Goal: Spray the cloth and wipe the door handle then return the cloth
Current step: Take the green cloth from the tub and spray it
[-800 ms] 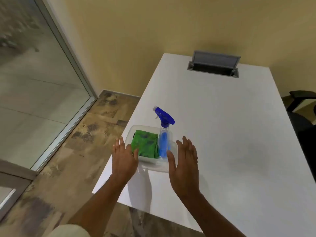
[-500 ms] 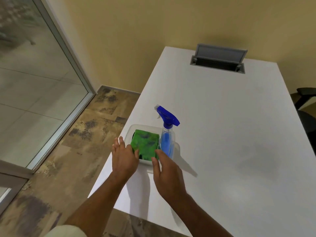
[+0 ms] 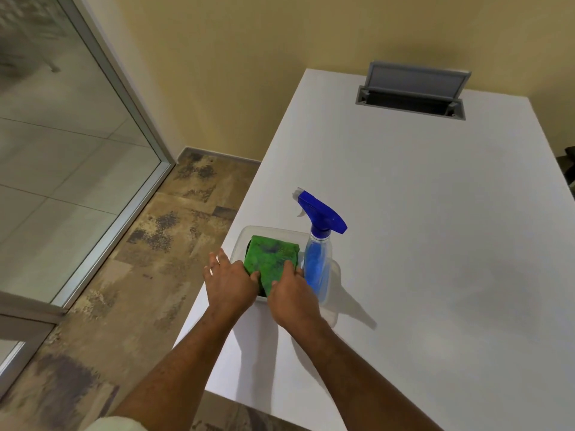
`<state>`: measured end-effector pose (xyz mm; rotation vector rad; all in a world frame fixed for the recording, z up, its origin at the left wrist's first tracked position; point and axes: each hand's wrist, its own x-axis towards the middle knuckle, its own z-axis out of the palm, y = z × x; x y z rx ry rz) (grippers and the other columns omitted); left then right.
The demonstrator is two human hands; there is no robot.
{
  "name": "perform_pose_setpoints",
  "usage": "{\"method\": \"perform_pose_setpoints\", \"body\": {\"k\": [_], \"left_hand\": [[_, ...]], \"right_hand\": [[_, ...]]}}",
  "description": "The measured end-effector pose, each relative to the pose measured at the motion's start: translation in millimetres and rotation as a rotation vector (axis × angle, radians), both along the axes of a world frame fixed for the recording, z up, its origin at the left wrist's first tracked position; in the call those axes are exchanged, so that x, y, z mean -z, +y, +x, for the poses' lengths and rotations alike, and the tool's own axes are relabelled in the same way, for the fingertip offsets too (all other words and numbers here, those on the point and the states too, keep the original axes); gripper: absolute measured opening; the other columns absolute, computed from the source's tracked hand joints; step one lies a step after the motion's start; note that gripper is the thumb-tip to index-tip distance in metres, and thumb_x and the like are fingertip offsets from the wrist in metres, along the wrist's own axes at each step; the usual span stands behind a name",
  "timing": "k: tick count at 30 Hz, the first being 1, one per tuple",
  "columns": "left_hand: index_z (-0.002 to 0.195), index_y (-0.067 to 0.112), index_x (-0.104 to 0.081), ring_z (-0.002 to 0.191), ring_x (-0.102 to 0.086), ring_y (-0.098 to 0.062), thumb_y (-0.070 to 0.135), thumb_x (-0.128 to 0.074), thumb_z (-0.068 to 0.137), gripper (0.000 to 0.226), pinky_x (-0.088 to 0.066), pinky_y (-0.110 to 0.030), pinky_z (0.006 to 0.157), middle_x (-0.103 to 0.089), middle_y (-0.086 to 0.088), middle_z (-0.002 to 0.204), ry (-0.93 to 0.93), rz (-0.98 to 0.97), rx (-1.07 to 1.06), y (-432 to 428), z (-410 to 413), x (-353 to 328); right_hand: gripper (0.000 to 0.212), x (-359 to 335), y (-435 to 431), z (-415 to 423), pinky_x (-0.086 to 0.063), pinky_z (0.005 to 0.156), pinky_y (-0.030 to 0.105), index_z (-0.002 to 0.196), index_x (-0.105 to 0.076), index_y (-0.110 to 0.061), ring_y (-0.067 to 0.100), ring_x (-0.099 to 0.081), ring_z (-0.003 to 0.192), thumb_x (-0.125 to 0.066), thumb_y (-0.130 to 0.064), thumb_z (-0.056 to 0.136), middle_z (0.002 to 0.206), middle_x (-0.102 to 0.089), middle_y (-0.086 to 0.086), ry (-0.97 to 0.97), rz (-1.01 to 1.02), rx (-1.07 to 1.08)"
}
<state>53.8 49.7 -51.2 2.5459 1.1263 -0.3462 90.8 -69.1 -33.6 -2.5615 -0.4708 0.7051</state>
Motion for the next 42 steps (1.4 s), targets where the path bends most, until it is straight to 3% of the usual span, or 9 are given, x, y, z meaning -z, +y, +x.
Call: {"method": "perform_pose_setpoints", "body": {"k": [11, 14, 18, 23, 29, 32, 36, 40, 42], "left_hand": [[0.126, 0.008, -0.073, 0.164, -0.006, -0.038, 0.046, -0.056, 0.104, 0.047, -0.012, -0.055, 0.131, -0.017, -0.019, 0.175, -0.105, -0.062, -0.042, 1.1, -2.0, 5.1], [0.127, 0.007, -0.072, 0.164, -0.006, -0.038, 0.042, -0.056, 0.104, 0.045, -0.012, -0.054, 0.132, -0.017, -0.02, 0.175, -0.125, -0.071, -0.045, 0.5, -2.1, 5.6], [0.124, 0.006, -0.071, 0.164, -0.005, -0.038, 0.041, -0.055, 0.105, 0.043, -0.011, -0.054, 0.132, -0.016, -0.02, 0.175, -0.137, -0.084, -0.049, 0.4, -2.9, 6.7], [0.122, 0.002, -0.068, 0.164, -0.006, -0.038, 0.04, -0.049, 0.107, 0.046, -0.009, -0.053, 0.132, -0.017, -0.023, 0.174, -0.154, -0.076, -0.055, -1.3, -6.6, 4.0], [0.139, 0.007, -0.06, 0.162, -0.018, -0.033, 0.031, -0.05, 0.108, 0.039, -0.015, -0.055, 0.129, -0.034, -0.02, 0.169, -0.499, -0.082, -0.192, -19.6, -16.6, -15.3], [0.149, 0.012, -0.052, 0.154, -0.035, -0.028, 0.026, -0.059, 0.105, 0.047, -0.024, -0.047, 0.118, -0.05, -0.013, 0.16, -0.679, -0.022, -0.287, -30.2, -19.3, -31.9], [0.135, 0.016, -0.06, 0.126, -0.053, -0.024, 0.024, -0.068, 0.099, 0.037, -0.041, -0.042, 0.105, -0.064, -0.003, 0.13, -0.89, -0.015, -0.378, -32.6, -19.4, -53.4], [0.11, 0.017, -0.067, 0.093, -0.07, -0.025, 0.013, -0.063, 0.103, 0.009, -0.06, -0.026, 0.068, -0.073, -0.006, 0.103, -1.125, -0.369, -0.513, -27.9, -16.4, -83.7], [0.115, 0.009, -0.07, 0.099, -0.072, -0.029, 0.03, -0.052, 0.109, 0.029, -0.06, -0.024, 0.067, -0.077, -0.012, 0.107, -1.191, -0.681, -0.625, -27.9, -16.1, -98.8]], "right_hand": [[0.091, 16.2, 24.7, 10.4, -0.042, 0.115, 0.042, 0.159, -0.01, -0.013, 0.031, -0.043, 0.142, -0.068, -0.037, 0.092, 0.153, -0.041, 0.019, 0.06, -0.089, 0.07], [0.076, 14.5, 24.7, 11.6, -0.045, 0.112, 0.044, 0.156, -0.02, -0.012, 0.031, -0.05, 0.135, -0.062, -0.034, 0.097, 0.146, -0.048, 0.018, 0.083, -0.06, 0.071], [0.03, 6.9, 16.0, 6.9, -0.057, 0.085, 0.047, 0.121, -0.046, -0.008, 0.033, -0.066, 0.094, -0.054, -0.017, 0.094, 0.102, -0.066, 0.016, 0.035, 0.229, 0.182], [0.048, -3.4, 18.3, 0.6, -0.053, 0.094, 0.05, 0.137, -0.044, -0.014, 0.037, -0.061, 0.108, -0.056, -0.014, 0.091, 0.118, -0.062, 0.021, -0.019, 0.322, 0.18], [0.062, -25.7, 24.0, -12.4, -0.047, 0.112, 0.04, 0.153, -0.037, -0.017, 0.025, -0.052, 0.132, -0.058, -0.035, 0.097, 0.143, -0.056, 0.011, -0.203, 0.333, 0.176], [0.06, -43.6, 24.6, -19.9, -0.054, 0.103, 0.039, 0.148, -0.046, -0.017, 0.023, -0.06, 0.118, -0.058, -0.044, 0.095, 0.131, -0.065, 0.009, -0.344, 0.39, 0.182], [0.051, -60.9, 23.9, -25.6, -0.064, 0.079, 0.04, 0.137, -0.058, -0.014, 0.023, -0.069, 0.095, -0.064, -0.029, 0.089, 0.108, -0.074, 0.011, -0.554, 0.552, 0.179], [0.063, -71.4, 24.1, -29.5, -0.064, 0.077, 0.034, 0.137, -0.052, -0.016, 0.022, -0.069, 0.09, -0.078, -0.011, 0.079, 0.103, -0.073, 0.01, -0.691, 0.624, 0.095], [0.065, -77.7, 27.3, -32.6, -0.061, 0.076, 0.03, 0.139, -0.051, -0.017, 0.02, -0.067, 0.089, -0.079, -0.01, 0.08, 0.102, -0.071, 0.007, -0.733, 0.646, 0.049]]}}
